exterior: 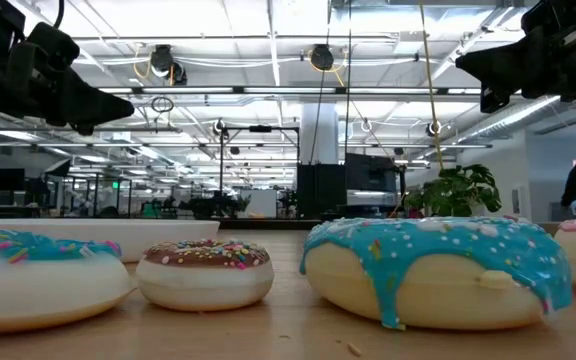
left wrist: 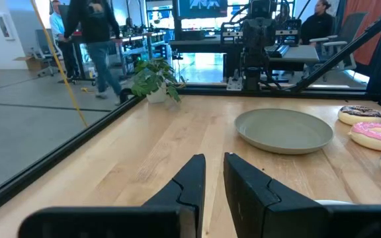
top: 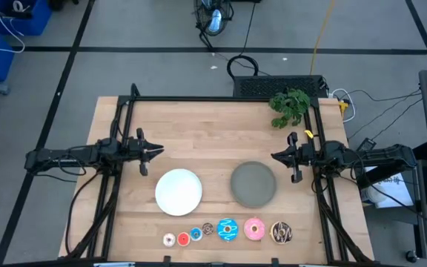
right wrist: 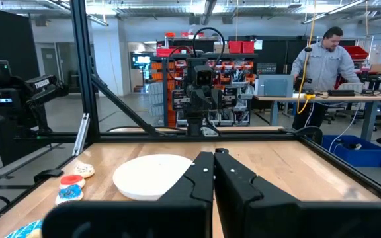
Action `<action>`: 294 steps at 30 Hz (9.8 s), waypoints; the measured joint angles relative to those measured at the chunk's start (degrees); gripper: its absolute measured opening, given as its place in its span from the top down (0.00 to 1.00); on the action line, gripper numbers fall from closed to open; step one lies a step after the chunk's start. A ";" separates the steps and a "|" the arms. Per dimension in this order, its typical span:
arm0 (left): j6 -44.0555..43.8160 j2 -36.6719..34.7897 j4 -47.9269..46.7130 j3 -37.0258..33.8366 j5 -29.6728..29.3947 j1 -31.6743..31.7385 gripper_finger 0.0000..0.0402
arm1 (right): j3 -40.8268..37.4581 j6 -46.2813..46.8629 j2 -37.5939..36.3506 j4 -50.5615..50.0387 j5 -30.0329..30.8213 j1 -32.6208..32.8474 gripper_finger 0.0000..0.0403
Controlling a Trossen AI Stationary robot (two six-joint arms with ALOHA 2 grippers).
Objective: Pick & Place donuts
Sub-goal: Put the small white donut on the white plate
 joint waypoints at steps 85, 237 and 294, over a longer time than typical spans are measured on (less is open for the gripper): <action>-42.64 70.70 -64.63 78.93 -26.83 -37.74 0.84 | 1.25 -2.43 2.00 -3.79 4.64 0.04 1.00; -55.31 101.79 -43.30 72.14 0.97 -51.41 0.19 | 1.53 0.42 2.01 0.50 3.19 0.02 1.00; -52.37 90.43 -68.40 87.03 -0.85 -46.07 0.43 | 1.53 0.02 2.01 -0.87 3.32 0.02 1.00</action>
